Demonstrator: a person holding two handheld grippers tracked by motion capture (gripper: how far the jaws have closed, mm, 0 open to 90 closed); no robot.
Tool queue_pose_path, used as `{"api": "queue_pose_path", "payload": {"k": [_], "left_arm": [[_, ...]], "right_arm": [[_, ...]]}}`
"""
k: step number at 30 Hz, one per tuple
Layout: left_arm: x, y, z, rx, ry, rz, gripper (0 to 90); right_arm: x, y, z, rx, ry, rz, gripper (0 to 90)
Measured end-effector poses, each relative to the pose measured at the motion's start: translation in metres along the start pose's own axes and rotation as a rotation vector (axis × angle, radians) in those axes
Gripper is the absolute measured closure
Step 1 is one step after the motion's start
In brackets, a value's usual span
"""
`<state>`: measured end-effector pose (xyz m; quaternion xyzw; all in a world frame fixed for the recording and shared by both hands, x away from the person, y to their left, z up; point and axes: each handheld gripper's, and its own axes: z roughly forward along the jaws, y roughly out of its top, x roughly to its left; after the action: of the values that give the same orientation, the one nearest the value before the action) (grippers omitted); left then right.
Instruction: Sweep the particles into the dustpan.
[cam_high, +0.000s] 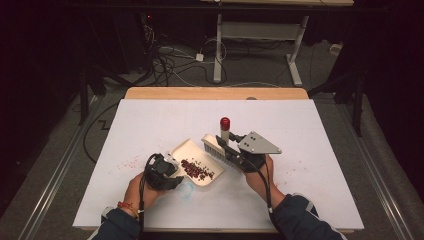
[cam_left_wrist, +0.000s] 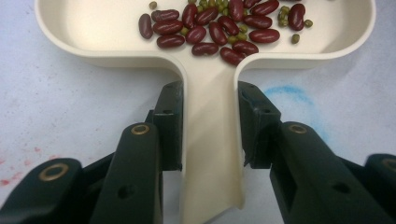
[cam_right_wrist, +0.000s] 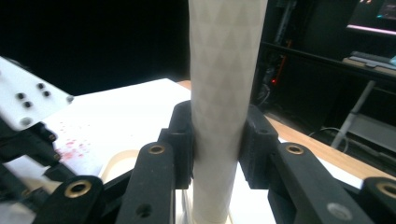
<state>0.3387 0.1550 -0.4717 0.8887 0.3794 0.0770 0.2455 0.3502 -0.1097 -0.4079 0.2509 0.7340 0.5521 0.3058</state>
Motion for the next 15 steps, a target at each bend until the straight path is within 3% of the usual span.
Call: {"api": "queue_pose_path", "payload": {"k": [6,15], "left_arm": [[-0.008,0.001,0.000,-0.018,0.030,-0.001,63.3],[-0.010,0.000,0.001,-0.033,0.040,-0.020,63.3]], "right_arm": [[0.016,-0.003,0.018,0.022,0.041,0.002,70.1],[0.044,0.005,0.015,0.052,0.124,0.015,70.1]]}}
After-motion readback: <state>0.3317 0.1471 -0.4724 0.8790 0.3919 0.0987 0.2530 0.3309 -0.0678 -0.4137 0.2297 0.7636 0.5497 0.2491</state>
